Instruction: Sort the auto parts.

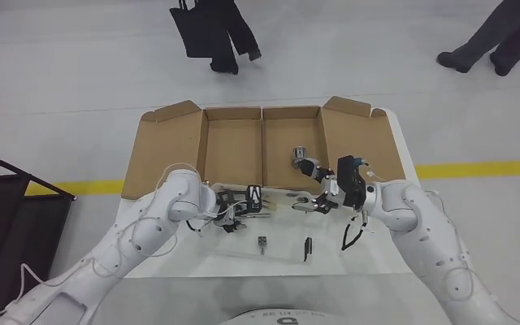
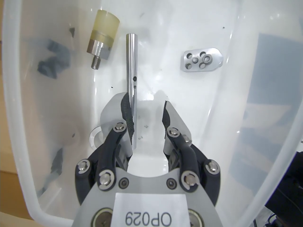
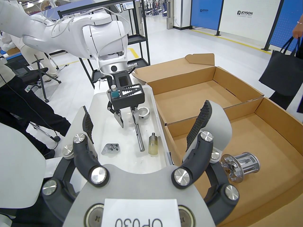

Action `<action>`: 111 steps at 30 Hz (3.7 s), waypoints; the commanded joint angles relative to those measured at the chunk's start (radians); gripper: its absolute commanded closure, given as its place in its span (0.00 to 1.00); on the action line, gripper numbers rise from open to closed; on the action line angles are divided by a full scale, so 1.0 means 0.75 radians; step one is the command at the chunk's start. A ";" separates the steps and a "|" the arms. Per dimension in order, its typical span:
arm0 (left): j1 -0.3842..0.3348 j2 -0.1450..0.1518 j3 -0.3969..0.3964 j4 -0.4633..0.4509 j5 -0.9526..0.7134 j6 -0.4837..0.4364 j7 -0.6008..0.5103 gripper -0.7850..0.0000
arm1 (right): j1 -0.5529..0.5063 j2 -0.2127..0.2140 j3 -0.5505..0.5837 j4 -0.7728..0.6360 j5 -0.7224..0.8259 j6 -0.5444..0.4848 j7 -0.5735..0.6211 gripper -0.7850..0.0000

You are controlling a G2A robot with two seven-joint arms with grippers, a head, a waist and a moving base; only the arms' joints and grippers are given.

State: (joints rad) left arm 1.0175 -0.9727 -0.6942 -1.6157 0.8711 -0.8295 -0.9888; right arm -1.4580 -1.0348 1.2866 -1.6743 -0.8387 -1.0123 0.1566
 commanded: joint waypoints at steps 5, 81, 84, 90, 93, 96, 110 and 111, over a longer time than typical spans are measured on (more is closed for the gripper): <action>-0.023 -0.015 0.040 0.021 0.036 0.040 0.015 0.64 | 0.000 0.000 0.000 0.000 0.000 0.000 0.000 0.00; -0.037 0.345 -0.132 0.017 -1.230 -0.244 0.241 1.00 | 0.000 0.000 0.000 0.000 0.000 0.000 0.000 0.00; -0.034 0.351 -0.135 0.032 -1.240 -0.244 0.241 1.00 | 0.000 0.000 0.000 0.000 0.000 0.000 0.000 0.00; -0.034 0.351 -0.135 0.032 -1.240 -0.244 0.241 1.00 | 0.000 0.000 0.000 0.000 0.000 0.000 0.000 0.00; -0.034 0.351 -0.135 0.032 -1.240 -0.244 0.241 1.00 | 0.000 0.000 0.000 0.000 0.000 0.000 0.000 0.00; -0.034 0.351 -0.135 0.032 -1.240 -0.244 0.241 1.00 | 0.000 0.000 0.000 0.000 0.000 0.000 0.000 0.00; -0.034 0.351 -0.135 0.032 -1.240 -0.244 0.241 1.00 | 0.000 0.000 0.000 0.000 0.000 0.000 0.000 0.00; -0.034 0.351 -0.135 0.032 -1.240 -0.244 0.241 1.00 | 0.000 0.000 0.000 0.000 0.000 0.000 0.000 0.00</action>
State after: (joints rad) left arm 0.9917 -0.7095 -0.7957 -1.5919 -0.0587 -1.0123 -0.8078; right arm -1.4580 -1.0348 1.2866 -1.6743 -0.8387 -1.0123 0.1566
